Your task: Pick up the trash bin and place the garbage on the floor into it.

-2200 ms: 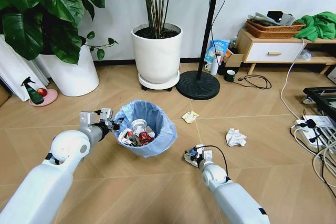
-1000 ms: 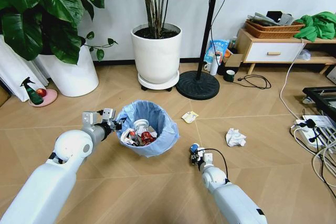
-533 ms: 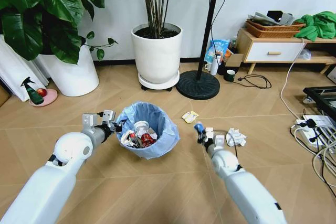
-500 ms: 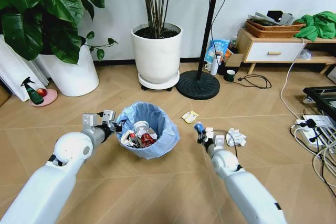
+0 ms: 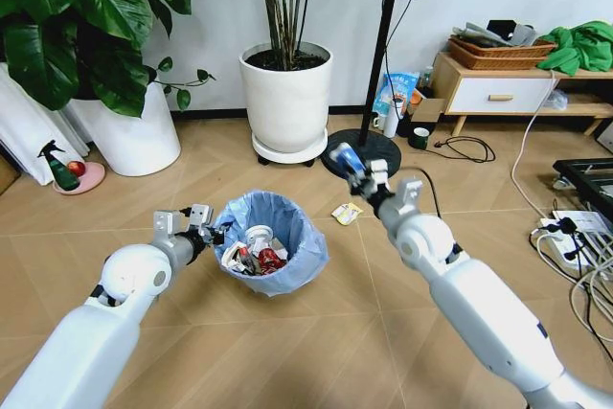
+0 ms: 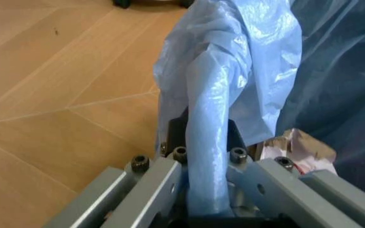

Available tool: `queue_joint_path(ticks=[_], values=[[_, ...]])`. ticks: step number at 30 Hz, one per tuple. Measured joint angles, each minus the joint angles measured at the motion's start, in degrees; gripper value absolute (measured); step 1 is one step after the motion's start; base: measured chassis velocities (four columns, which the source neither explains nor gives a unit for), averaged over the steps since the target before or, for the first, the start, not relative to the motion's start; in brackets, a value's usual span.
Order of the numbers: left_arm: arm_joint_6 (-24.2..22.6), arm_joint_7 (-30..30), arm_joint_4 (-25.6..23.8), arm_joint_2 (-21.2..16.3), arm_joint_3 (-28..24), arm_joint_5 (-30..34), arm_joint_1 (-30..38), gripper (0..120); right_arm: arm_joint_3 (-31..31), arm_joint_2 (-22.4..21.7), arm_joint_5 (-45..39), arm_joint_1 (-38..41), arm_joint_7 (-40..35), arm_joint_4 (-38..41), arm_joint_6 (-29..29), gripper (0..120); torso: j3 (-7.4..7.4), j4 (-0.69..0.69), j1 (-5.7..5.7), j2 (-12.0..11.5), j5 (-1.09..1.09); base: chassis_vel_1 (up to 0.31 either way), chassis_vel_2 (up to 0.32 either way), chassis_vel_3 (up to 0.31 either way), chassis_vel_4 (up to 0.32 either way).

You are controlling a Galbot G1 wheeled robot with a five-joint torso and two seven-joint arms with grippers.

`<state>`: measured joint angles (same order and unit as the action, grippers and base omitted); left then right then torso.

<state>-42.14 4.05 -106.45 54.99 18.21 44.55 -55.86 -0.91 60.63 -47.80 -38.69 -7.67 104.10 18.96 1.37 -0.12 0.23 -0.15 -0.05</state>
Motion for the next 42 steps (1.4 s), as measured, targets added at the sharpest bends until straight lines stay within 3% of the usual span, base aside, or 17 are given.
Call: queue_joint_path(ticks=[12, 20, 23, 25, 28, 31, 42], values=[[0.0, -0.05, 3.14, 0.82, -2.67, 0.3, 4.16, 0, -13.36, -3.64, -5.65, 2.63, -0.63, 7.08, 0.44, 2, 0.0, -0.02, 0.0, 0.01, 0.0, 0.0, 0.0, 0.0, 0.0], [0.0, -0.08, 3.98, 1.28, -3.15, 0.32, 5.07, 0, -15.39, -3.46, -5.74, 2.92, -0.89, 7.2, 0.48, 2, 0.0, -0.01, 0.0, 0.01, 0.0, 0.0, 0.0, 0.0, 0.0], [0.0, -0.08, 4.12, 1.46, -3.32, 0.32, 5.36, 0, -15.84, -3.32, -5.57, 2.92, -1.08, 6.81, 0.82, 7, 0.0, -0.01, 0.0, 0.01, 0.01, 0.0, 0.0, 0.0, 0.0], [0.0, -0.08, 4.17, 1.58, -3.41, 0.33, 5.49, 0, -16.05, -3.22, -5.49, 2.85, -1.16, 6.58, 1.04, 20, 0.0, 0.0, 0.0, 0.01, 0.01, 0.0, 0.0, 0.0, 0.0], [0.0, -0.07, 4.21, 1.71, -3.46, 0.34, 5.63, 0, -16.26, -3.13, -5.37, 2.68, -1.35, 6.31, 1.22, 26, 0.0, -0.01, 0.0, 0.01, 0.0, 0.0, 0.0, 0.0, 0.0], [0.0, -0.04, 4.29, 1.8, -3.63, 0.36, 5.81, 0, -16.42, -2.9, -4.73, 2.25, -1.56, 5.55, 1.28, 43, 0.0, -0.01, 0.0, 0.01, 0.01, 0.0, 0.0, 0.0, 0.0], [0.0, -0.13, 4.52, 1.86, -3.67, 0.41, 6.08, 0, -16.78, -2.58, -3.52, 1.81, -1.72, 4.7, 1.26, 79, 0.0, -0.01, 0.0, 0.01, 0.0, 0.0, 0.0, 0.0, 0.0]])
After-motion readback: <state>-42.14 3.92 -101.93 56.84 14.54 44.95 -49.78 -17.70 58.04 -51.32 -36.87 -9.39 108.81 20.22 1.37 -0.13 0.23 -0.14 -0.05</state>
